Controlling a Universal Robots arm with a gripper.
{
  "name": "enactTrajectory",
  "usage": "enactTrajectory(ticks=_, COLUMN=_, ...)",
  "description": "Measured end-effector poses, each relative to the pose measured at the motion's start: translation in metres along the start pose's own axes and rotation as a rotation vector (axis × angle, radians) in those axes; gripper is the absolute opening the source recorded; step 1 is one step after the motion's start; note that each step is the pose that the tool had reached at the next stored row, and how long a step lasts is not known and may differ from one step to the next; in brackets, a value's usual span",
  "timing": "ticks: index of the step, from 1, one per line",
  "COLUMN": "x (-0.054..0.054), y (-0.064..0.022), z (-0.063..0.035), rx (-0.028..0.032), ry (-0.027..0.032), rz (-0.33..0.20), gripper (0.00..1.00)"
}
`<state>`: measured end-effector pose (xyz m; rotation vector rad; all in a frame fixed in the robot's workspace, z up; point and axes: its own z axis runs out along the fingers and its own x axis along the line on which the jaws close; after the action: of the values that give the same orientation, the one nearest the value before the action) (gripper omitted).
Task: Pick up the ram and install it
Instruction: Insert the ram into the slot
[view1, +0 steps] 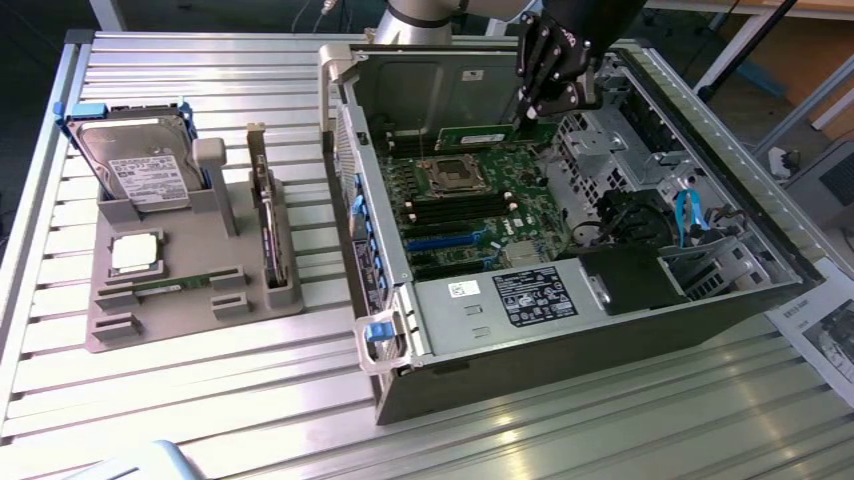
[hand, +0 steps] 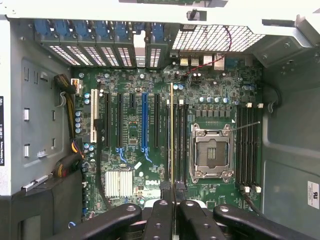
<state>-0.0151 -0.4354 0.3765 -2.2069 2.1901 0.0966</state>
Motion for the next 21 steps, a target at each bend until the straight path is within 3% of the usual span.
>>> enactTrajectory(ticks=8, x=0.000, y=-0.0001, z=0.0001, rx=0.0000, ry=0.0000, rz=0.000, gripper=0.12)
enactTrajectory(ticks=13, x=-0.008, y=-0.0016, z=0.0029, rx=-0.0002, ry=0.0011, rz=0.000, gripper=0.12)
enactTrajectory(ticks=21, x=-0.008, y=-0.0020, z=0.0209, rx=0.0000, ry=0.0013, rz=0.000, gripper=0.12)
